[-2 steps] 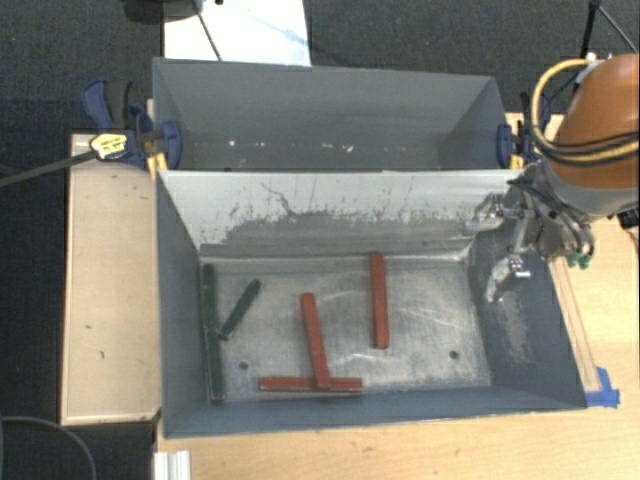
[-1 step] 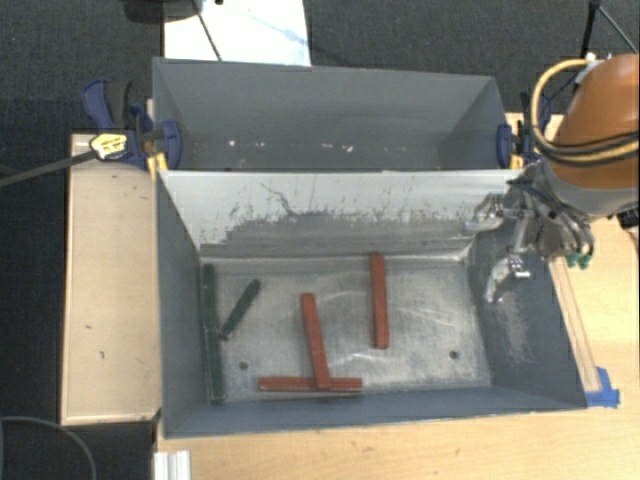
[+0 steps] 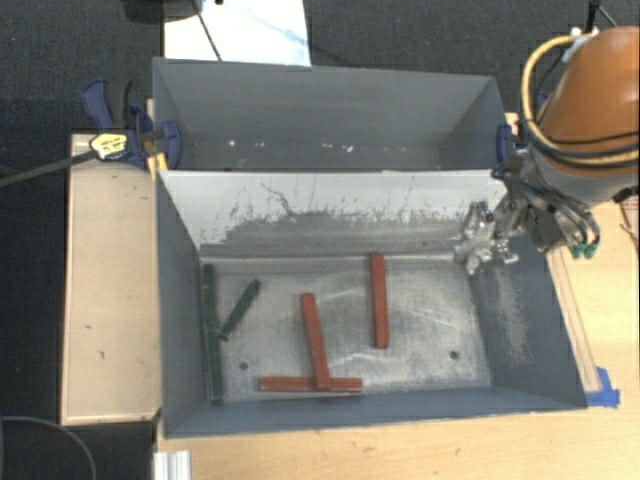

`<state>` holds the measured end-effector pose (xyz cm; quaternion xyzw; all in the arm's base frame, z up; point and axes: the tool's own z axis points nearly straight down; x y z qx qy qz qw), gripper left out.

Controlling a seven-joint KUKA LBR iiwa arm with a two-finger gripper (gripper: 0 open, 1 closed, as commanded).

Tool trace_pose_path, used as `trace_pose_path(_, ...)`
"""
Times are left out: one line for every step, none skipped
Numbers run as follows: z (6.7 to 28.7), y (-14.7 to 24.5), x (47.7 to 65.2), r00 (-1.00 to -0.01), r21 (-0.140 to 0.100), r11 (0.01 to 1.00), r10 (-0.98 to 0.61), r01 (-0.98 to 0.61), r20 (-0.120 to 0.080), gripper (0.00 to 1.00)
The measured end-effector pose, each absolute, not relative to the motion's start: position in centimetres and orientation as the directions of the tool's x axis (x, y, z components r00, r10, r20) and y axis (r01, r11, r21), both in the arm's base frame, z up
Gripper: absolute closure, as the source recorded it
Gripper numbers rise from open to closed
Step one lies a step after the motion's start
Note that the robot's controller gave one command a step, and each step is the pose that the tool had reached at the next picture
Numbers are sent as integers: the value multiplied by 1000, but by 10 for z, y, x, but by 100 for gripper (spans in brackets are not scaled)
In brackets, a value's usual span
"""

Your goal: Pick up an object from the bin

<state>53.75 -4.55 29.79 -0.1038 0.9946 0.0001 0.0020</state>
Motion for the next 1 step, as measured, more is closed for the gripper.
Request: trace_pose_path(298,-46,537,-978,0,978,-207,-207,-4,100)
